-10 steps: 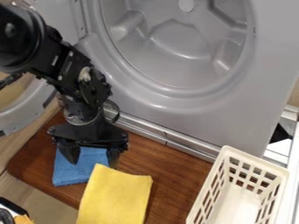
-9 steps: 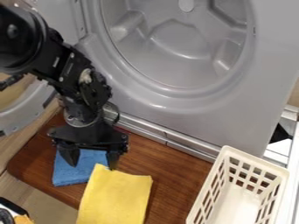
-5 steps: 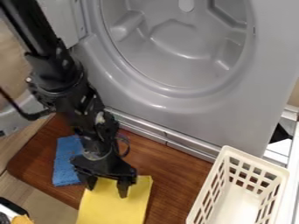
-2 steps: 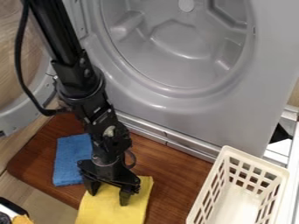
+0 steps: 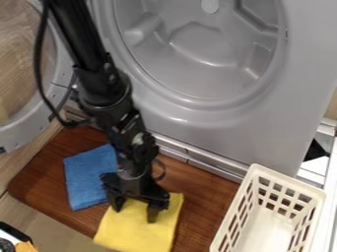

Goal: Move the yellow cloth of the table

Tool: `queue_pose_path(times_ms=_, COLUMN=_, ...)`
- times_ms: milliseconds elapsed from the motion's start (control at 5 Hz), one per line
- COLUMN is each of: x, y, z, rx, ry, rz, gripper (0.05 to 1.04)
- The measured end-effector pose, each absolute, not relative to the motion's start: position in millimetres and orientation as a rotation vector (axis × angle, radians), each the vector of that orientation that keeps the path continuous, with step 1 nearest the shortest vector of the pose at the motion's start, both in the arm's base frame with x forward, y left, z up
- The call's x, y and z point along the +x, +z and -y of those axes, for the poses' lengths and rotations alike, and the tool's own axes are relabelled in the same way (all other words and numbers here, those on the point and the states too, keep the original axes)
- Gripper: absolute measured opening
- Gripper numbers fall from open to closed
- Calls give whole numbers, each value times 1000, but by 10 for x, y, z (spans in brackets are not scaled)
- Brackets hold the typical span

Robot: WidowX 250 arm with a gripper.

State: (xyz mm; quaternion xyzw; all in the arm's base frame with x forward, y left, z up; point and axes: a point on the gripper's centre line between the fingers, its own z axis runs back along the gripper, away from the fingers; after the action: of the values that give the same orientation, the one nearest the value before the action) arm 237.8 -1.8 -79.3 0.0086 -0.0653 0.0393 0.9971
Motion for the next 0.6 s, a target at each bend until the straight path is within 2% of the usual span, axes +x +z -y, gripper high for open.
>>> queue_pose_path(times_ms=600, x=2872, y=-768, z=416, rx=-58, ry=3, rz=170, gripper=1002)
